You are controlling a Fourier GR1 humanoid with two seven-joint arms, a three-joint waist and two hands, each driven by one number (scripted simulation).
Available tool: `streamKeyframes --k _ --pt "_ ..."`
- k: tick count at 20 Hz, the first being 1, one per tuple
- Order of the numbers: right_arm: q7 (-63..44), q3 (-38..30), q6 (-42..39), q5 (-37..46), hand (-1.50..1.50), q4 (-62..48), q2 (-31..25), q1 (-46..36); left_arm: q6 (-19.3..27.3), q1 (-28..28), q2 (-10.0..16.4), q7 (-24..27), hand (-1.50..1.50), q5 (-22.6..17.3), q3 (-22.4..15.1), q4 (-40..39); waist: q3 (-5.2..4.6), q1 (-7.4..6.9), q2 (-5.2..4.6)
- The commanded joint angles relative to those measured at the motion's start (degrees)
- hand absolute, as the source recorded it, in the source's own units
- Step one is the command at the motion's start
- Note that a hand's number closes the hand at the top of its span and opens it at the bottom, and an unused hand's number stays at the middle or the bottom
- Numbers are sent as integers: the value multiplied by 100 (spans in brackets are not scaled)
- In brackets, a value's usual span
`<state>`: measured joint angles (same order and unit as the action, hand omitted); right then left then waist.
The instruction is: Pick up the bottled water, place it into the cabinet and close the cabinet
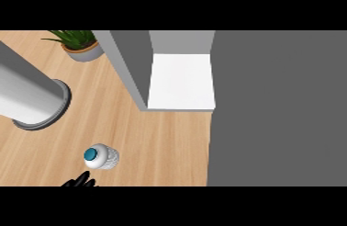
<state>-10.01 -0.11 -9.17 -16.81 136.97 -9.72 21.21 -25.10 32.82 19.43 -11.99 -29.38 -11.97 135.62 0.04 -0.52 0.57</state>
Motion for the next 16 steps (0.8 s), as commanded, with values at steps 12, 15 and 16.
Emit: streamKeyframes --k 12,15,16 --pt "-328 -215 -123 -770 -150 895 37 578 -778 1630 574 811 -150 -800 703 1267 2 -15 23" --pt "-294 -472 -271 -1034 -150 950 -55 744 -845 1778 521 1048 -150 -770 761 1050 3 44 20" --pt "-321 -117 -188 -699 -150 1121 91 765 -622 1720 625 949 -150 -915 1046 1204 3 72 7"
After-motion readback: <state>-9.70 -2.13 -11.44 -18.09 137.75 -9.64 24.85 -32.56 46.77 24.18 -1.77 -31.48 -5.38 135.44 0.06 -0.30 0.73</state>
